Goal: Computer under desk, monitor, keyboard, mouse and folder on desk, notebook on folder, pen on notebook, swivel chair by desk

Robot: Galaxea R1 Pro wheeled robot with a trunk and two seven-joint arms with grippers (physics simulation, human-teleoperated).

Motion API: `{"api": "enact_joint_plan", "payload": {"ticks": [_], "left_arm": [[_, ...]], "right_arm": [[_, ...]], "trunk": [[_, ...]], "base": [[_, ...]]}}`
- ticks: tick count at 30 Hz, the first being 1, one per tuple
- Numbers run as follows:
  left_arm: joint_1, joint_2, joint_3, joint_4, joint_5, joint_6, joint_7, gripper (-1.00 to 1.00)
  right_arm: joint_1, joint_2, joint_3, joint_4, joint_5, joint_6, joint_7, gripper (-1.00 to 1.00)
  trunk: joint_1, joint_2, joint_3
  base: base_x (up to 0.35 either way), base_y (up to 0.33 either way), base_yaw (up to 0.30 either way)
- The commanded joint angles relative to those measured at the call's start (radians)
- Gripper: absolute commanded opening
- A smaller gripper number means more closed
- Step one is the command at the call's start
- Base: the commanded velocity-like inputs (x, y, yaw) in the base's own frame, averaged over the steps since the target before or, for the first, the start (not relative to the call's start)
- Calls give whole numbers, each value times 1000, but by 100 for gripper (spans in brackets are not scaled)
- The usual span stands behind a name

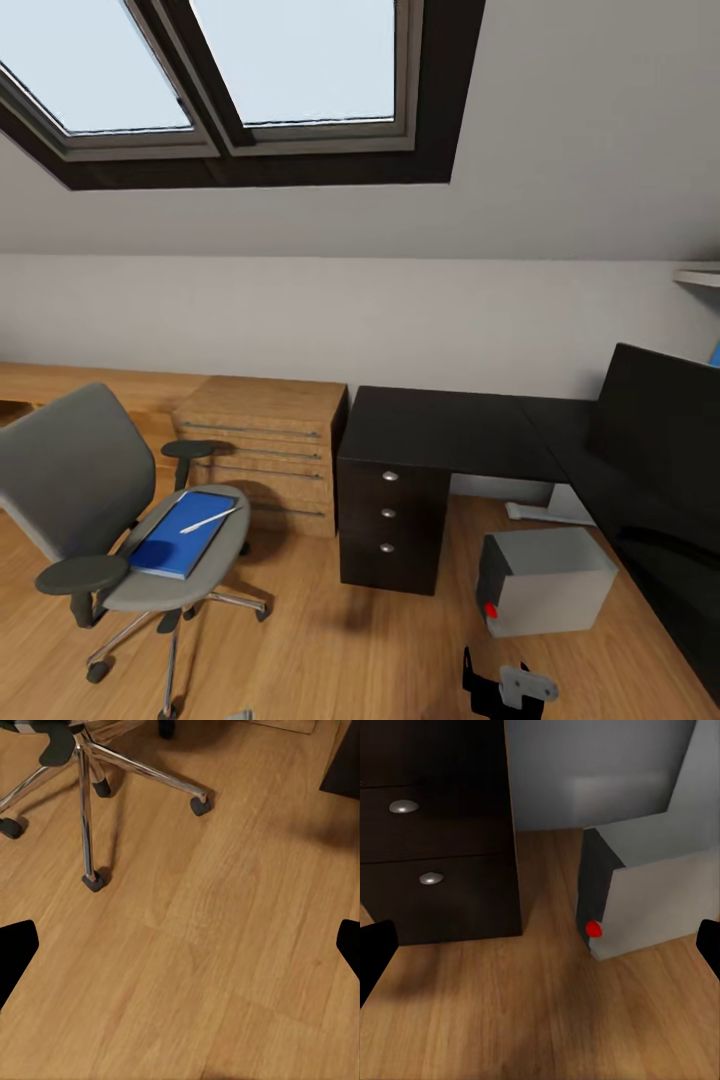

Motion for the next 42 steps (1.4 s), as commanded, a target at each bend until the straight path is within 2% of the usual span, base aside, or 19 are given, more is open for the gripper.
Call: {"api": "enact_joint_plan", "payload": {"ticks": [1,11,31,42], "left_arm": [[-1,-2,-9,1,7,-4,4,100],[-1,-3,-9,2,7,-3,4,100],[-1,3,-8,2,6,-4,0,100],[-1,3,-9,2,5,-5,-1,100]], "right_arm": [[-1,1,-7,2,0,-5,4,100],[-1,0,-8,2,2,-6,4,100],[-1,0,-6,3,3,-6,5,100],[-1,-1,-6,3,3,-6,5,100]], "trunk": [[-4,6,2],[-42,76,33],[-42,76,33],[-42,76,33]], "base": [[0,0,0],[0,0,-75],[0,5,-259],[55,213,-291]]}}
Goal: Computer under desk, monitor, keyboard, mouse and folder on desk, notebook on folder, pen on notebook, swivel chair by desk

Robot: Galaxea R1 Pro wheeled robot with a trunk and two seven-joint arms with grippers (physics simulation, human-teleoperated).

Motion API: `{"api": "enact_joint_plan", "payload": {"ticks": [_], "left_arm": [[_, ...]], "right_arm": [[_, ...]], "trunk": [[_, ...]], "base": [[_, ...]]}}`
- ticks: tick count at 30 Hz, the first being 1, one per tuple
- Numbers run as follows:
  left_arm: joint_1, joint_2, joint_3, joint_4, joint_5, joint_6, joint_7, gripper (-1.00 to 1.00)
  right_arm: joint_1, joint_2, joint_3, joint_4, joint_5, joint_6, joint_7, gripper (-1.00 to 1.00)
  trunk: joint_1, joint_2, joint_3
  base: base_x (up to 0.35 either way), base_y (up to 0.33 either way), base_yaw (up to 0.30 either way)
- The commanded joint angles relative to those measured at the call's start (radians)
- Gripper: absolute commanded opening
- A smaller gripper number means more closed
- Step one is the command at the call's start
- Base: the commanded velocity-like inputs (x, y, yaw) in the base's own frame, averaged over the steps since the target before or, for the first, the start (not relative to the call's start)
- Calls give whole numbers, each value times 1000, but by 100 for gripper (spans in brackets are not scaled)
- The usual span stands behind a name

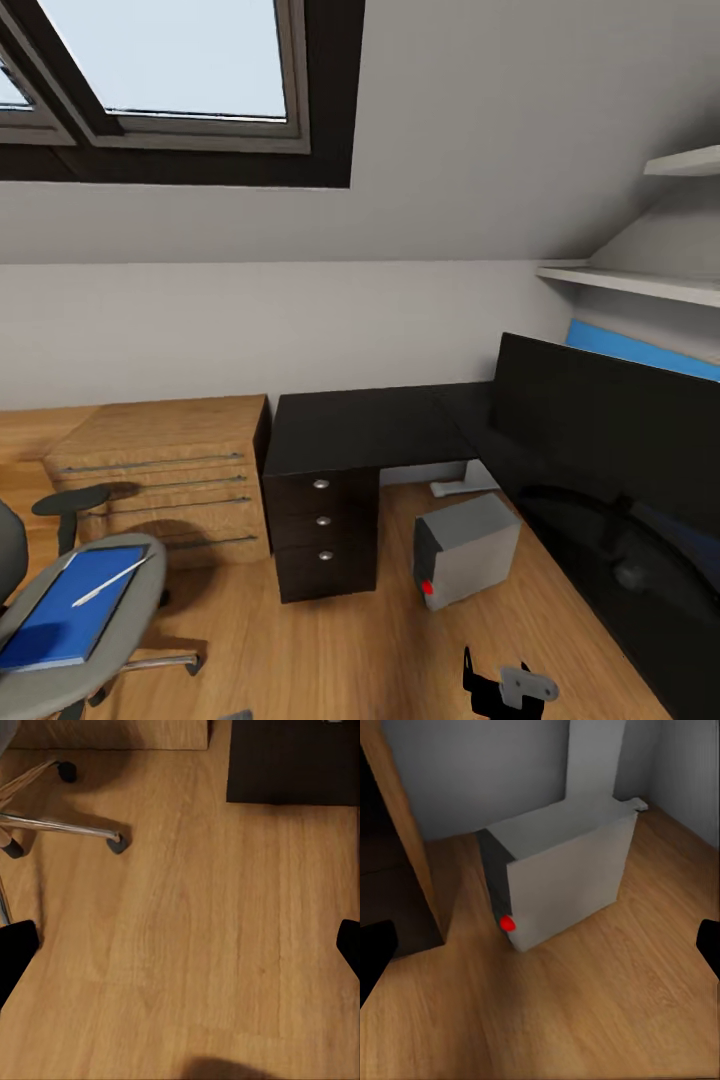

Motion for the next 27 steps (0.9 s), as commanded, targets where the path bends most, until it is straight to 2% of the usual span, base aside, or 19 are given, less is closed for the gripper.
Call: {"api": "enact_joint_plan", "payload": {"ticks": [1,13,27], "left_arm": [[0,0,-9,0,7,-2,4,100],[0,3,-7,0,8,-1,8,100],[0,4,-7,0,8,-1,8,100]], "right_arm": [[-1,0,-7,2,0,-5,3,100],[-1,2,-7,3,0,-1,3,100],[-1,2,-6,-1,-1,45,2,100]], "trunk": [[0,-1,-1],[0,-1,-3],[0,-1,-24]], "base": [[185,159,-295],[47,37,-276],[1,1,-44]]}}
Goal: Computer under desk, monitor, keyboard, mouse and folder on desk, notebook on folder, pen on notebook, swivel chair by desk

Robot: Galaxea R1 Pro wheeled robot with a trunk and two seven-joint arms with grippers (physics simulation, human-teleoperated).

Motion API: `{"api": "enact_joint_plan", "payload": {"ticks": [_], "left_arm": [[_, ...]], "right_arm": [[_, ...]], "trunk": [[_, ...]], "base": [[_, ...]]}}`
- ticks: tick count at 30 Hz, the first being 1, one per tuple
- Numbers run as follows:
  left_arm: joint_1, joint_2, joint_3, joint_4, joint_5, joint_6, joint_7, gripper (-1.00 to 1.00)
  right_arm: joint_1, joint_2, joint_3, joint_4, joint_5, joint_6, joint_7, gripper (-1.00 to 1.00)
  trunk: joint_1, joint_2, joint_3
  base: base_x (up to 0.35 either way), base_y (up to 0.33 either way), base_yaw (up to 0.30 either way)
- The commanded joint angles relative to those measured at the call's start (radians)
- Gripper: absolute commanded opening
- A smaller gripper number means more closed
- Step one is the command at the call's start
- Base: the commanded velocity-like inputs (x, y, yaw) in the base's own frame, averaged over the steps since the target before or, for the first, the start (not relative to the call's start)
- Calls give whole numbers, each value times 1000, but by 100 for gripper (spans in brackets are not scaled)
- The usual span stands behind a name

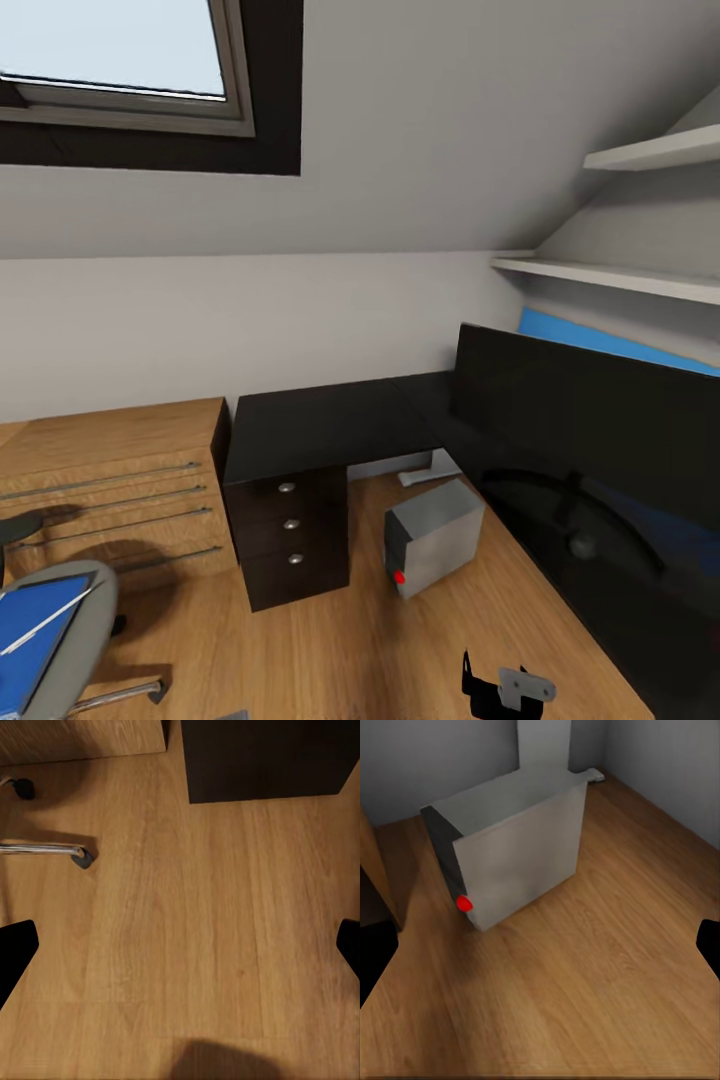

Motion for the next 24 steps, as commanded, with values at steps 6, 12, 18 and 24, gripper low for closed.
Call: {"api": "enact_joint_plan", "payload": {"ticks": [6,12,18,24], "left_arm": [[-1,0,-9,1,7,-3,4,100],[-1,0,-9,1,7,-3,5,100],[-1,0,-9,1,7,-3,4,100],[-1,0,-9,1,7,-3,4,100]], "right_arm": [[-1,0,-7,1,0,-4,3,100],[-1,-1,-7,0,1,-4,4,100],[-1,0,-8,-1,-1,-4,3,100],[-1,0,-9,-2,-2,-4,3,100]], "trunk": [[0,-1,-11],[0,-1,-16],[0,-1,-16],[0,-1,-16]], "base": [[0,0,-1],[0,0,-159],[0,0,-284],[0,0,-110]]}}
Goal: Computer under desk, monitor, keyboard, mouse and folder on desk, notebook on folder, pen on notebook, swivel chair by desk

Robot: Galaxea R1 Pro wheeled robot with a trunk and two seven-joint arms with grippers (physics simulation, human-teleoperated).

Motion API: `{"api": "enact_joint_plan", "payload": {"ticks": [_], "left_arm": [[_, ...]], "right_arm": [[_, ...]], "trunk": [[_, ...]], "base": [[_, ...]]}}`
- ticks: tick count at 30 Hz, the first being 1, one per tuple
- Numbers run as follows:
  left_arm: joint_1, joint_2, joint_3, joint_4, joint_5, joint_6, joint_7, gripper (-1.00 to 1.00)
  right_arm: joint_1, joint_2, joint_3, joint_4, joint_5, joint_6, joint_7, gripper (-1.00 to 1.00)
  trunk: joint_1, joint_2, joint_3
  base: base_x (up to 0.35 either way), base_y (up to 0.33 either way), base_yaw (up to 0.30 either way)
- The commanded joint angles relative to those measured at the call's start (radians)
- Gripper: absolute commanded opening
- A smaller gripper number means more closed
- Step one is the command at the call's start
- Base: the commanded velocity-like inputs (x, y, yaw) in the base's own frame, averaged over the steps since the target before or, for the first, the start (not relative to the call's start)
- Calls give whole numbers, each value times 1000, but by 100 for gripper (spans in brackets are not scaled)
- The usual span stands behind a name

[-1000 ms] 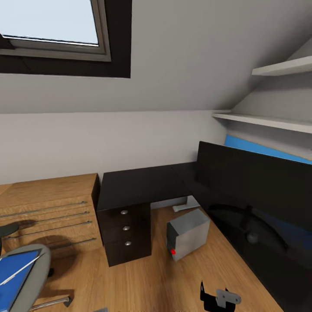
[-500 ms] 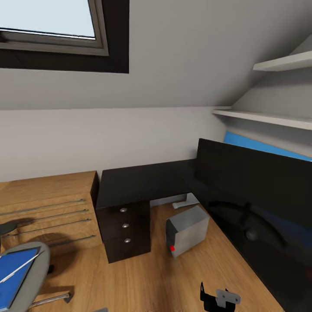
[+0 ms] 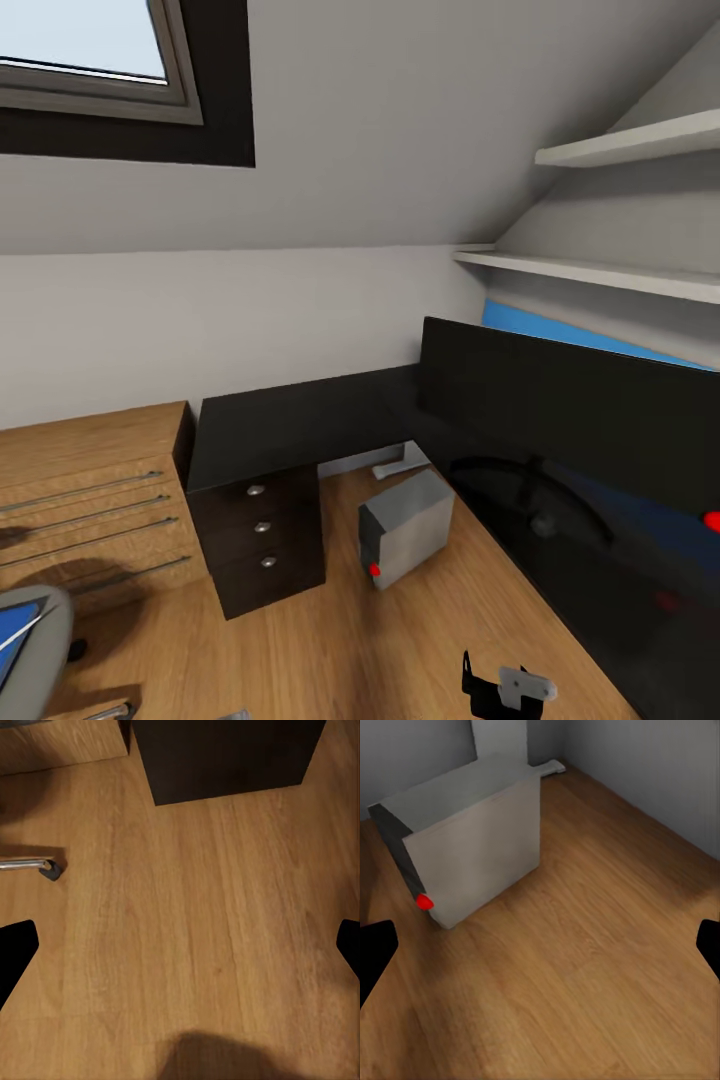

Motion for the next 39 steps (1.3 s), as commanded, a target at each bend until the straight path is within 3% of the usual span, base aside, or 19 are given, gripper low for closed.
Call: {"api": "enact_joint_plan", "payload": {"ticks": [1,20,24,28,35,39], "left_arm": [[-1,0,-9,1,7,-3,4,100],[-1,-3,-13,-6,3,-9,4,100],[-1,-4,-14,-48,3,-7,4,100],[-1,-1,-12,-157,3,14,3,100],[-1,1,-8,-407,4,175,3,100],[-1,0,9,-689,5,424,4,100]], "right_arm": [[-1,0,-7,1,0,-5,3,100],[-1,5,-3,-19,8,-7,4,100],[-2,17,-3,-67,26,-2,3,100],[-3,45,-2,-163,49,38,-2,100],[-4,64,-2,-419,60,272,-5,100],[-4,67,-3,-668,58,543,-4,100]], "trunk": [[0,-1,-1],[0,-1,-1],[0,-1,-1],[0,-1,-1],[0,-1,-1],[0,-1,-1]], "base": [[0,0,-7],[0,0,-144],[0,0,-24],[0,0,-8],[0,0,-2],[0,0,0]]}}
